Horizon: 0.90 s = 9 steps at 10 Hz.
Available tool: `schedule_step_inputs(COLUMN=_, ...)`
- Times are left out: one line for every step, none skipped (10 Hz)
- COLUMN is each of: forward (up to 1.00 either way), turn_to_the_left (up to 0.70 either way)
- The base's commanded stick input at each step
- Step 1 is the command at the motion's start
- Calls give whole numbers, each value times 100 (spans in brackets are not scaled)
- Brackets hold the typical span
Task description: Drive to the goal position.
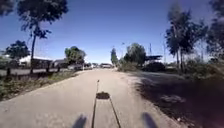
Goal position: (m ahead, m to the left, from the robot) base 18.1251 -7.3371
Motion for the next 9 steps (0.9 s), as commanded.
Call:
schedule_step_inputs(forward=98, turn_to_the_left=0)
schedule_step_inputs(forward=98, turn_to_the_left=0)
schedule_step_inputs(forward=98, turn_to_the_left=0)
schedule_step_inputs(forward=98, turn_to_the_left=0)
schedule_step_inputs(forward=98, turn_to_the_left=8)
schedule_step_inputs(forward=98, turn_to_the_left=29)
schedule_step_inputs(forward=98, turn_to_the_left=6)
schedule_step_inputs(forward=98, turn_to_the_left=0)
schedule_step_inputs(forward=98, turn_to_the_left=0)
